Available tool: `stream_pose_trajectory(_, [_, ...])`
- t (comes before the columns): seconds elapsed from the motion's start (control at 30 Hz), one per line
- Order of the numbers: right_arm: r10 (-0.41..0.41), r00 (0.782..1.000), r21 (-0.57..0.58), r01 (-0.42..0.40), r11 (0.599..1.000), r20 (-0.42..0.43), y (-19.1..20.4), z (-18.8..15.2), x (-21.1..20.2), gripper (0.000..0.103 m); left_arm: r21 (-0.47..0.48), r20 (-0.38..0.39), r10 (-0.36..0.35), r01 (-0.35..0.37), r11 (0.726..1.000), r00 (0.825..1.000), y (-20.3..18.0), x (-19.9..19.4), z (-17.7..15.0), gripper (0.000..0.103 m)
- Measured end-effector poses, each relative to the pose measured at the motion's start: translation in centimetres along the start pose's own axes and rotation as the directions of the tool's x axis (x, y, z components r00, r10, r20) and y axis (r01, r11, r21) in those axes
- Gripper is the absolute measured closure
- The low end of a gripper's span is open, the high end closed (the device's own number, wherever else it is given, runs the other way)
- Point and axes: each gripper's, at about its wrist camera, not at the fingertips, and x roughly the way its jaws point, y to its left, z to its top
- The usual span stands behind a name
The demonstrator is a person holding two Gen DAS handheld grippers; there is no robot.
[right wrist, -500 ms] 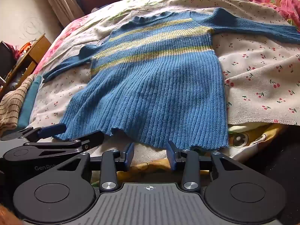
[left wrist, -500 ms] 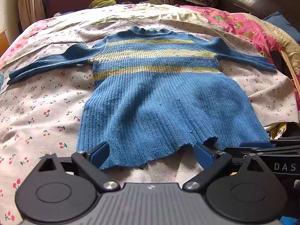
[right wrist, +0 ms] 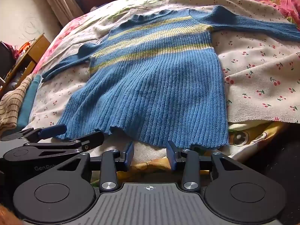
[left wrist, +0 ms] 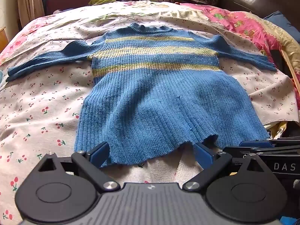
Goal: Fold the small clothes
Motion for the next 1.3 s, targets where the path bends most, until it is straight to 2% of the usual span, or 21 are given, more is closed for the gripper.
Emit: stream_pose_trajectory(1.3, [-0.002,1.0,0.004,0.002,1.0,-0.013,0.01,0.28,0.33,0.065,-0.009,-0.039,-0.005,0.005,1.0,0.999,0.15,0.47,-0.2,0.0])
